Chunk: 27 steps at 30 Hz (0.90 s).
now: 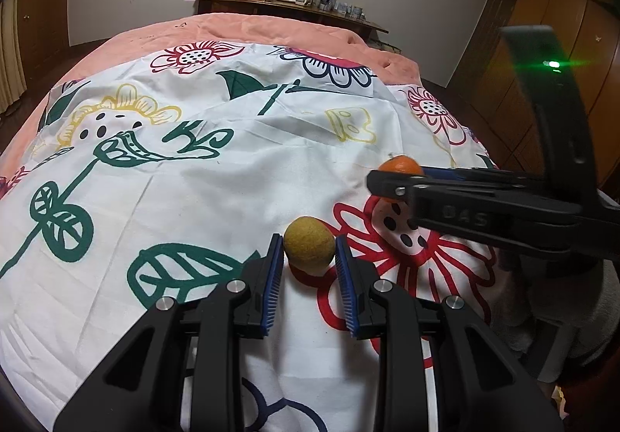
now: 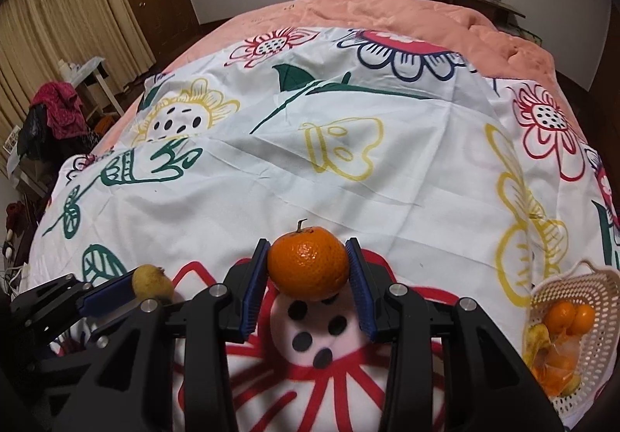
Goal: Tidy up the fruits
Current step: 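Carry the mandarin over the basket with the right gripper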
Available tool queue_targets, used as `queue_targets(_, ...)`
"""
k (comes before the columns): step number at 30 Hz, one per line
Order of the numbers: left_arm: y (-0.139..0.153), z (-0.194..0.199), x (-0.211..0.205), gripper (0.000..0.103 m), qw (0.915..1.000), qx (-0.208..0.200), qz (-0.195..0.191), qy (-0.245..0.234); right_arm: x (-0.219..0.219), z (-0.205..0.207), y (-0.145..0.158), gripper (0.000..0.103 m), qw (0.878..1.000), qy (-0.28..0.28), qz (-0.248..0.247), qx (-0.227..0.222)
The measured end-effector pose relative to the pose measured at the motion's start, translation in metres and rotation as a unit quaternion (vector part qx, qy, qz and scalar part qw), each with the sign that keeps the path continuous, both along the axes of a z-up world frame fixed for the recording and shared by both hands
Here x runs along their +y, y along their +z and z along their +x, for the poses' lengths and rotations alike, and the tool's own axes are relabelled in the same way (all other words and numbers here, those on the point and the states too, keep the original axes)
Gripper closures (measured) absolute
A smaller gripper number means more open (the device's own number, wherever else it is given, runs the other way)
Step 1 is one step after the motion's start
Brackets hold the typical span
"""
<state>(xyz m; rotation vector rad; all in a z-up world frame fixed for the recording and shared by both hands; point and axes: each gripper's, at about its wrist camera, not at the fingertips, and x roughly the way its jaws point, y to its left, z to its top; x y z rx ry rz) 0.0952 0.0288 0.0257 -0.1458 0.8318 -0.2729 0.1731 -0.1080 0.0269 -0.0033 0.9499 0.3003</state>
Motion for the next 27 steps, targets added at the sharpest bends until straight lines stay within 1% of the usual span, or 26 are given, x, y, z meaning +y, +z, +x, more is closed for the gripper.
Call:
queue_targets(4, 0.0, 0.0, -0.006, 0.075, 1.0, 0.001, 0.002, -0.004, -0.019, -0.011, 0.01, 0.063, 1.0, -0.022, 0.016, -0.011)
queue_targets(7, 0.001, -0.002, -0.009, 0.075, 1.0, 0.0, 0.004, -0.007, -0.042, -0.02, 0.017, 0.063, 0.998, -0.05, 0.025, -0.02)
queue_targets(11, 0.004, -0.002, -0.013, 0.075, 0.9999, -0.002, 0.004, -0.012, -0.081, -0.037, 0.023, 0.063, 0.994, -0.099, 0.035, -0.029)
queue_targets(13, 0.005, -0.003, -0.016, 0.075, 0.9999, -0.003, 0.005, -0.016, -0.101, -0.045, 0.021, 0.063, 0.992, -0.123, 0.03, -0.029)
queue_targets(16, 0.007, -0.004, -0.02, 0.075, 0.9997, -0.005, 0.007, -0.021, -0.134, -0.054, 0.017, 0.063, 0.986, -0.162, 0.023, -0.023)
queue_targets(19, 0.008, -0.005, -0.023, 0.075, 0.9996, -0.006, 0.009, -0.025, -0.168, -0.064, 0.013, 0.063, 0.978, -0.207, 0.022, -0.021)
queue_targets(22, 0.01, -0.006, -0.028, 0.075, 0.9995, -0.006, 0.012, -0.029, -0.192, -0.074, 0.01, 0.063, 0.971, -0.236, 0.025, -0.022)
queue_targets(27, 0.014, -0.007, -0.038, 0.075, 0.9991, -0.008, 0.018, -0.039, -0.22, -0.087, 0.007, 0.063, 0.962, -0.271, 0.024, -0.024)
